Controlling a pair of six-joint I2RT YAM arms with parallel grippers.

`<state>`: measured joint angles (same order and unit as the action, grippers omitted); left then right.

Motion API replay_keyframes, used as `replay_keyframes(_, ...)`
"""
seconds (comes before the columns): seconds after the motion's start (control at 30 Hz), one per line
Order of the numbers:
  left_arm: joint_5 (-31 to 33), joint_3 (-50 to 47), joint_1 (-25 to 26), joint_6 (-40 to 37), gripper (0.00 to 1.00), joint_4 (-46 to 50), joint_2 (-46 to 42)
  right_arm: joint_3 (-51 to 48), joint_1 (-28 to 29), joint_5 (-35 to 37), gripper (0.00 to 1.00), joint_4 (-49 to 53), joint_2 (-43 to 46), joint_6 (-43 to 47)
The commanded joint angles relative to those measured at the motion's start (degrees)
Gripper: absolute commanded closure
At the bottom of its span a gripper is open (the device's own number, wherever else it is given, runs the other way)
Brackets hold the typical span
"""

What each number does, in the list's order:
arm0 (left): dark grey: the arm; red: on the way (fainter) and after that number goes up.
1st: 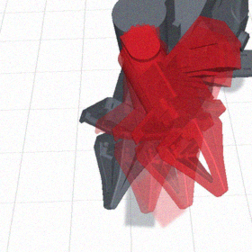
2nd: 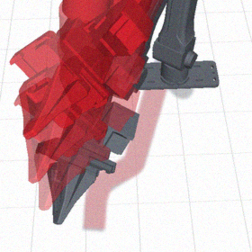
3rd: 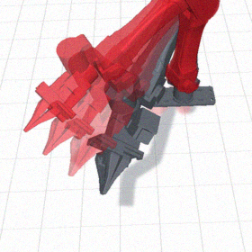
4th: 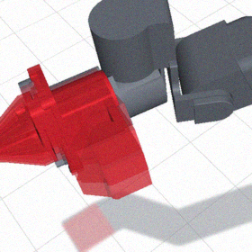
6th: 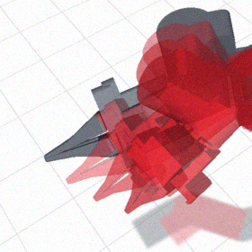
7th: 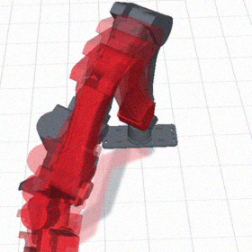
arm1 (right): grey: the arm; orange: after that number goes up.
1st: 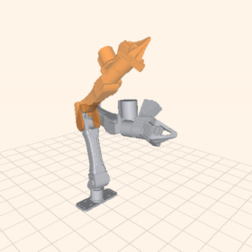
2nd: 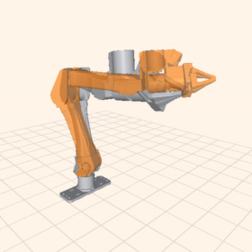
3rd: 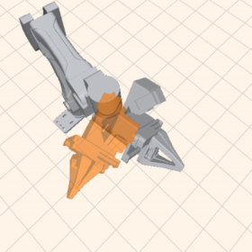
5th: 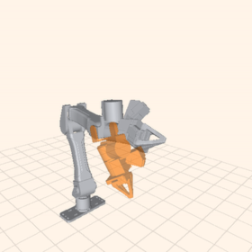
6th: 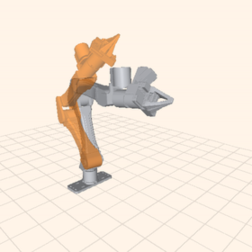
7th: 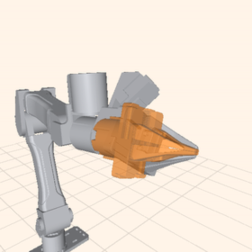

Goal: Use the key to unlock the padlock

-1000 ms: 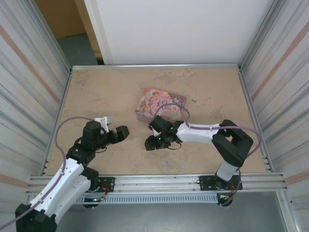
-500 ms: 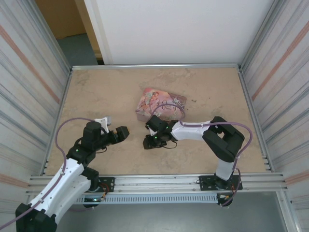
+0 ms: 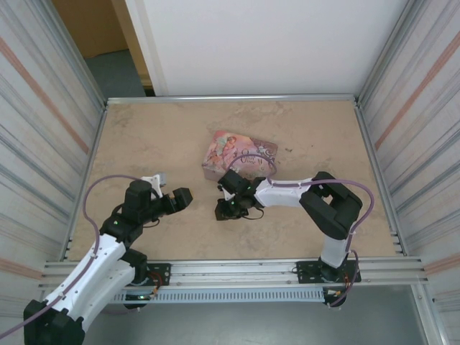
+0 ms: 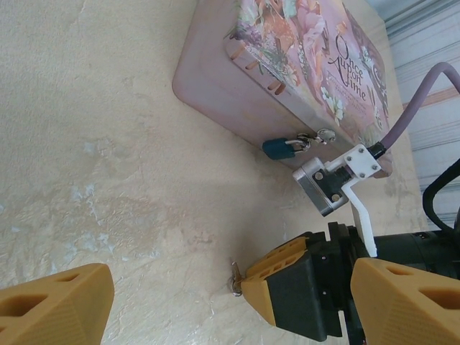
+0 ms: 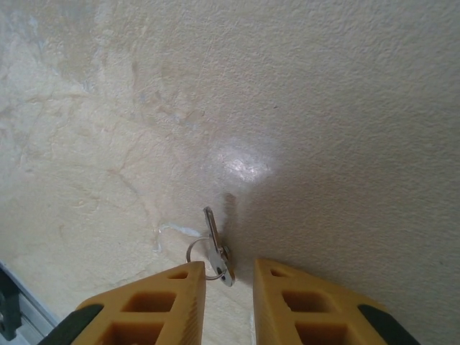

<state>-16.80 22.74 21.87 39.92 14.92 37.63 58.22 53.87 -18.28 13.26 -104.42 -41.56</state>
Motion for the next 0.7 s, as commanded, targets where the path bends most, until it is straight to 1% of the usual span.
replay_keyframes(0.0, 0.58, 0.37, 0.37, 0.02, 0.14, -0.42, -0.02, 1.28, 0.01, -1.05, 0.79, -1.02, -1.89, -0.36)
replay_keyframes(0.17, 0.70, 0.33, 0.37, -0.03, 0.14, -0.22, -0.02, 1.37, 0.10, -1.36, 0.82, -1.30, -2.05, -0.35)
replay_keyframes(0.37, 0.63, 0.37, 0.41, -0.29, 0.14, 0.33, -0.42, 0.88, 0.10, -1.86, 0.91, -2.35, -1.39, -0.01)
replay_keyframes(0.47, 0.63, 0.64, 0.37, -0.59, 0.14, 0.46, -1.20, -0.19, -0.07, -0.96, 0.96, -3.14, 0.80, 0.58)
replay_keyframes(0.57, -0.15, 1.22, 0.35, -1.64, 0.14, 0.16, -2.19, -1.06, -0.36, 0.07, 0.98, -3.32, 3.74, 2.68)
replay_keyframes(0.67, -2.65, 2.01, 0.36, -3.09, 0.15, -1.65, -3.14, -1.73, -1.23, -0.06, 0.99, -3.37, 7.19, 6.78)
